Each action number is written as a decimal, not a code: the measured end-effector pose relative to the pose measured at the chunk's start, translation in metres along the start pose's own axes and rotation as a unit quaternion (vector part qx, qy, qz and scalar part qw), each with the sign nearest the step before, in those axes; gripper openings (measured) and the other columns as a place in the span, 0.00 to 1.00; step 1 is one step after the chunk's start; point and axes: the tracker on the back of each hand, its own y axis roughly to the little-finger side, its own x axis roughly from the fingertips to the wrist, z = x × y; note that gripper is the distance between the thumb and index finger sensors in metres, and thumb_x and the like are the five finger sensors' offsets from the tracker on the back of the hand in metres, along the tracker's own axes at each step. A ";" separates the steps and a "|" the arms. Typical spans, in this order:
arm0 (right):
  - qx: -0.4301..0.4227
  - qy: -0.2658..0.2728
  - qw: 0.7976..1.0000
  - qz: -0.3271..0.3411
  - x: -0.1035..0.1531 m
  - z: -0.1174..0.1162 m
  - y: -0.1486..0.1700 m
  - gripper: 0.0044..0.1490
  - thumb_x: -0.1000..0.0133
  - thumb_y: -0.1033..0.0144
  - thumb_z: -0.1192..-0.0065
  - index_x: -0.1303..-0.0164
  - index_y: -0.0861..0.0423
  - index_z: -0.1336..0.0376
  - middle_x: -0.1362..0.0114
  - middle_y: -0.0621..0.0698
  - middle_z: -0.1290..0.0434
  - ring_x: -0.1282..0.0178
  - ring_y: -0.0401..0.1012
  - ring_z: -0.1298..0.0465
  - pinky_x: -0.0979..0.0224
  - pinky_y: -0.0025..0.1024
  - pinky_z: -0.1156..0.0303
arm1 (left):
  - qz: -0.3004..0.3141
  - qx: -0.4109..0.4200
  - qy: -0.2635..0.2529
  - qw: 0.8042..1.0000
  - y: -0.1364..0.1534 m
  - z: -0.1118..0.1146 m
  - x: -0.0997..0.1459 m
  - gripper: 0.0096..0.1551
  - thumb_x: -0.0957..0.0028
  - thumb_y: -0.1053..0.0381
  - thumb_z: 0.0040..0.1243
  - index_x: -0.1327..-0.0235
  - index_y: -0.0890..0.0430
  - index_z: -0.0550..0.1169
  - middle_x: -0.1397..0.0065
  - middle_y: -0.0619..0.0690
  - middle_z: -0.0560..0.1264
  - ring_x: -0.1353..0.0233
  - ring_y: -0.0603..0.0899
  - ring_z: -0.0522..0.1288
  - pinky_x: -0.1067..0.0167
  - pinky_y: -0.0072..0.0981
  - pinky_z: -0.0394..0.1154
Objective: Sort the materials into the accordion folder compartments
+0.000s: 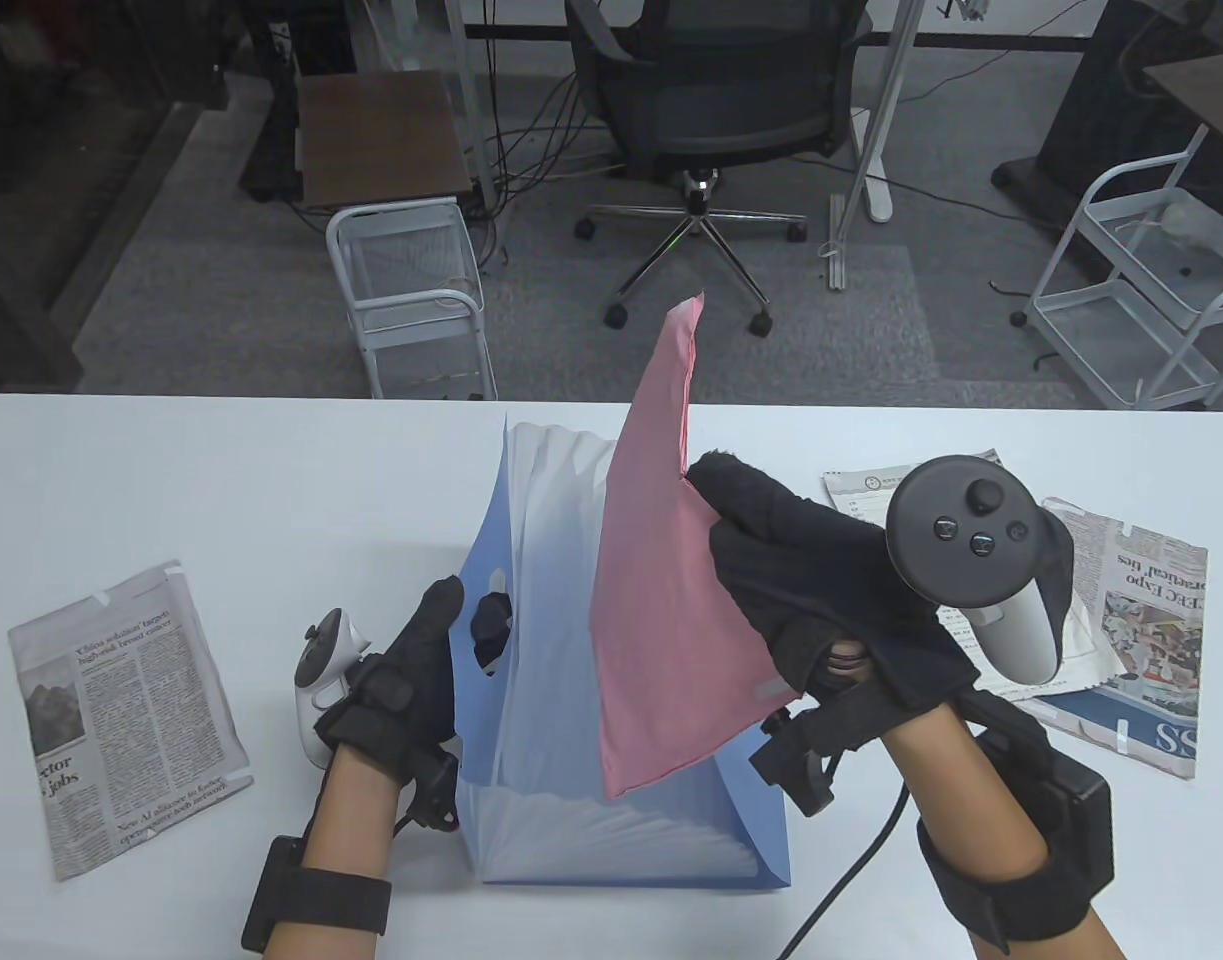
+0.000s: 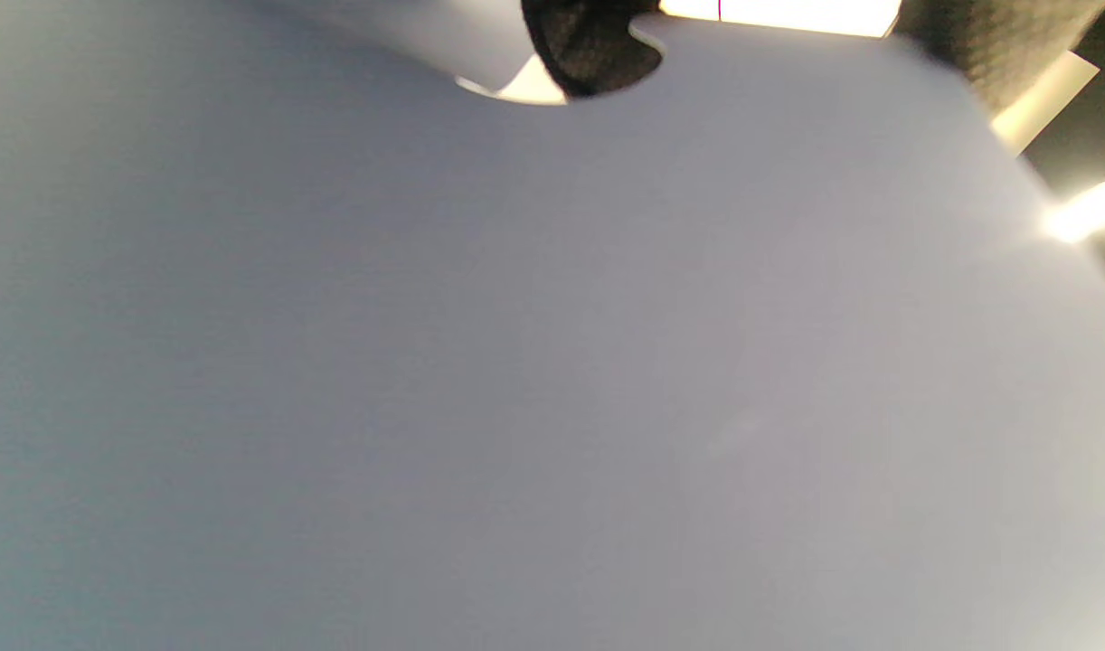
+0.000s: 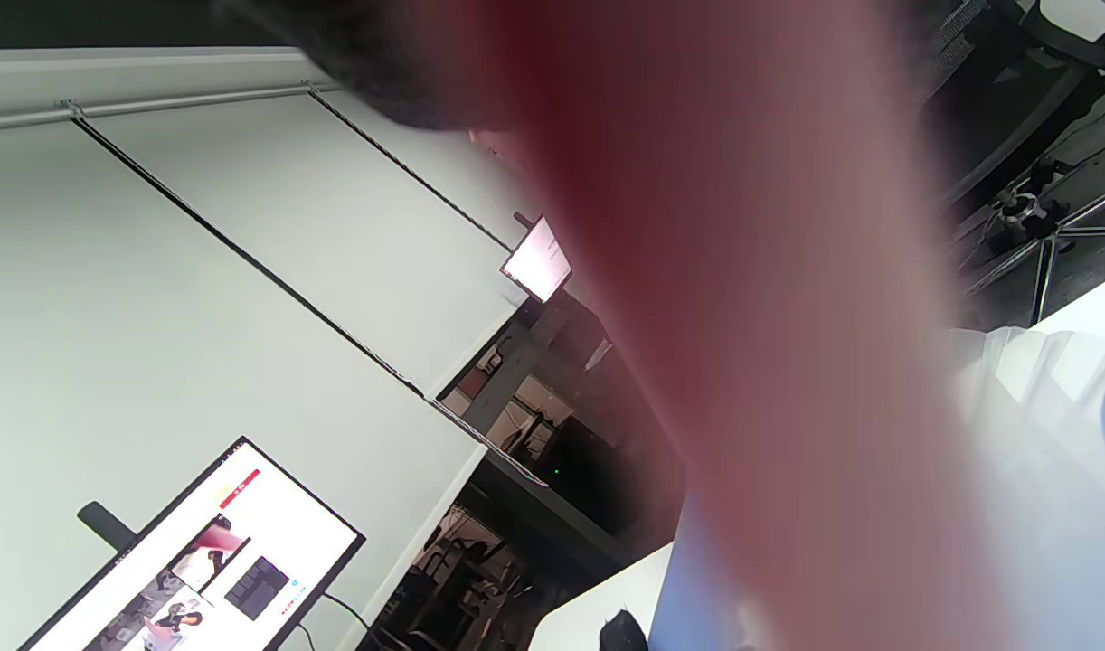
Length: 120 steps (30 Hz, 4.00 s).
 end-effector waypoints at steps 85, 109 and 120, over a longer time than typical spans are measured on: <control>0.281 -0.123 0.935 -0.175 -0.038 -0.153 0.081 0.26 0.41 0.57 0.26 0.39 0.58 0.32 0.64 0.46 0.14 0.78 0.45 0.13 0.79 0.20 0.19 | 0.008 0.002 -0.005 1.000 0.002 0.004 0.000 0.40 0.32 0.22 0.47 0.32 0.56 0.70 0.14 0.75 0.30 0.23 0.84 0.29 0.38 0.79 0.40; 0.444 0.084 0.873 -0.181 -0.047 -0.052 0.111 0.34 0.36 0.44 0.38 0.26 0.53 0.38 0.31 0.58 0.23 0.42 0.64 0.20 0.45 0.47 0.20 | 0.009 0.000 0.002 1.000 0.002 0.005 -0.001 0.40 0.31 0.22 0.46 0.32 0.56 0.70 0.15 0.75 0.30 0.23 0.84 0.28 0.37 0.79 0.39; 0.456 0.066 0.822 -0.334 -0.053 -0.035 0.264 0.44 0.39 0.39 0.40 0.20 0.55 0.44 0.19 0.63 0.35 0.27 0.67 0.31 0.32 0.60 0.29 | 0.011 0.007 0.004 1.000 0.002 0.005 0.000 0.40 0.31 0.22 0.46 0.31 0.57 0.70 0.15 0.75 0.29 0.23 0.83 0.27 0.37 0.79 0.39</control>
